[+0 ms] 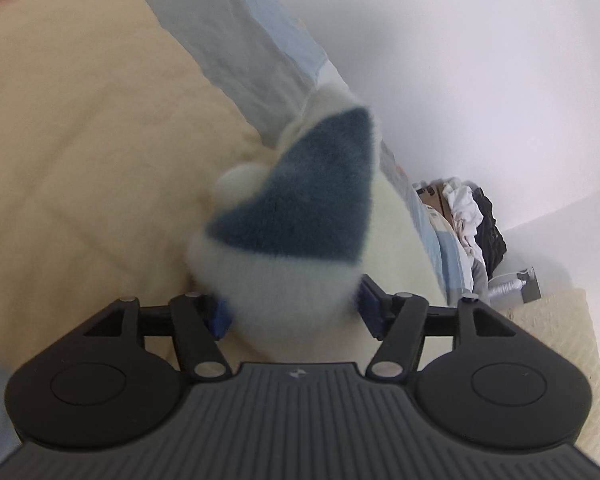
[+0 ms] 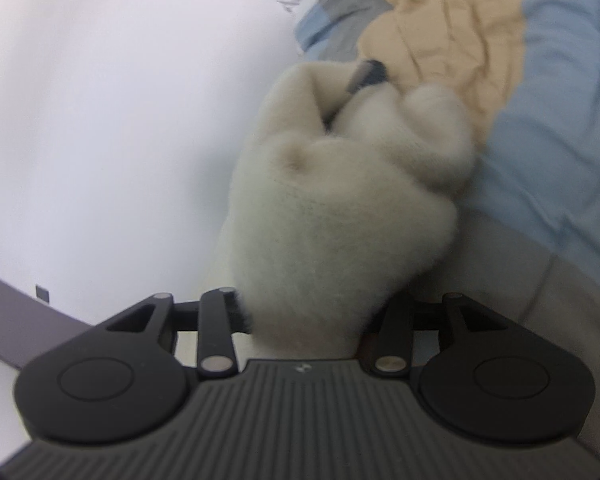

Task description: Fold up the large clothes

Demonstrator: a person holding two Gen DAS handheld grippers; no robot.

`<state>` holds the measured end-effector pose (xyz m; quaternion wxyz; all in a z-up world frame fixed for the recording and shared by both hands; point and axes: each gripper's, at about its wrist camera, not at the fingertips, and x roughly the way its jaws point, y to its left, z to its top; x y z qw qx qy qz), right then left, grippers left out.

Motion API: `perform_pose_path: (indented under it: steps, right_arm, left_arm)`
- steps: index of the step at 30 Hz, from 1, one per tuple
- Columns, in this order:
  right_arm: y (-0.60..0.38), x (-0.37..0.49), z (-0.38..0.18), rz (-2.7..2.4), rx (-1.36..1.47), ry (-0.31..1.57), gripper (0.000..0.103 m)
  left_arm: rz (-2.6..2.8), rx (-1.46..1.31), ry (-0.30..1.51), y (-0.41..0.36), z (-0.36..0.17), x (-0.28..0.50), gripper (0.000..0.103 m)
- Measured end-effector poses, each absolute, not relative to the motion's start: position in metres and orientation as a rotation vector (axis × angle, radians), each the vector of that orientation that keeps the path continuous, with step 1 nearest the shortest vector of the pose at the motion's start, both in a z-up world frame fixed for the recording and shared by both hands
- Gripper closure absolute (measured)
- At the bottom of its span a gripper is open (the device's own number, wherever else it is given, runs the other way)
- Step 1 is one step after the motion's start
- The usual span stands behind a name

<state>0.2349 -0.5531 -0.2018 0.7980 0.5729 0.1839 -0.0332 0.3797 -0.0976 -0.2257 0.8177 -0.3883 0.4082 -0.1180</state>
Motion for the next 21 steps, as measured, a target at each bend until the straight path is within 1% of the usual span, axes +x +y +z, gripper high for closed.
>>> perform_pose_path:
  steps: [4,6,10,15,21]
  right_arm:
    - [-0.549,0.215,-0.178,-0.139,1.211,0.448,0.056]
    - [-0.549,0.201,-0.165,-0.16,1.201,0.479,0.056]
    - [-0.546,0.172,-0.127,-0.098,1.185,0.445,0.056]
    - [-0.531,0.135,-0.04,-0.003,1.09,0.372,0.056]
    - [-0.498,0.082,0.046,0.044,0.963,0.314,0.056]
  left_arm:
    - [-0.213,-0.704,0.835,-0.084,-0.188,0.344,0.029]
    - [-0.211,-0.615,0.817,-0.082,-0.164,0.326,0.028]
    - [-0.235,-0.417,0.772,-0.089,-0.103,0.289,0.028]
    - [-0.28,-0.261,0.651,-0.102,-0.018,0.229,0.028]
    - [-0.334,-0.181,0.561,-0.106,0.059,0.152,0.028]
